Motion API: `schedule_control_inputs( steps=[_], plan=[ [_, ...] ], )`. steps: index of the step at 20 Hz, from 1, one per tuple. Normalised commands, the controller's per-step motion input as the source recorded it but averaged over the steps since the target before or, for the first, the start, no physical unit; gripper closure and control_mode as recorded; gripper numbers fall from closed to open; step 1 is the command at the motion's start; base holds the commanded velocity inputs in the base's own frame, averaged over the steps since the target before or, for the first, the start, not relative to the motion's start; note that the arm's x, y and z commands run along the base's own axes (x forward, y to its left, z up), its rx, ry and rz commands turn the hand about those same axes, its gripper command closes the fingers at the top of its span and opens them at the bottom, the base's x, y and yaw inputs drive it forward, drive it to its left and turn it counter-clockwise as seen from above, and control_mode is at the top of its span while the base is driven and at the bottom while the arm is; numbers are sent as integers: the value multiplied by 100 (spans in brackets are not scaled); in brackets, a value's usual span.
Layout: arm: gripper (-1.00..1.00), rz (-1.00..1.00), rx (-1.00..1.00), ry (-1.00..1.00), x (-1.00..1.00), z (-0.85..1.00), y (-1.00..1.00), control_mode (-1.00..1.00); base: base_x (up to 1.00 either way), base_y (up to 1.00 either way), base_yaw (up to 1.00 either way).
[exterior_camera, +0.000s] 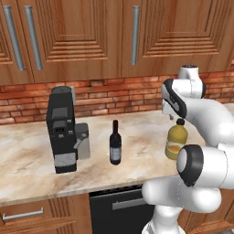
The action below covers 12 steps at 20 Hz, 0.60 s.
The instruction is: There is a wine glass and glass cup on the dining counter. Place the wine bottle next to the wine glass and the juice bottle next to the glass cup.
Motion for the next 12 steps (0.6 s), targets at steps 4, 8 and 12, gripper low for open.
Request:
schedule_control_inputs(
  steps=[4, 8, 12],
  plan=[
    [-100, 0, 0, 0, 0, -2, 0, -100, 0, 0, 0],
    [-100, 0, 0, 0, -1, -5, 0, -100, 0, 0, 0],
    [-100, 0, 0, 0, -5, -11, -1, -100, 0, 0, 0]
  ],
)
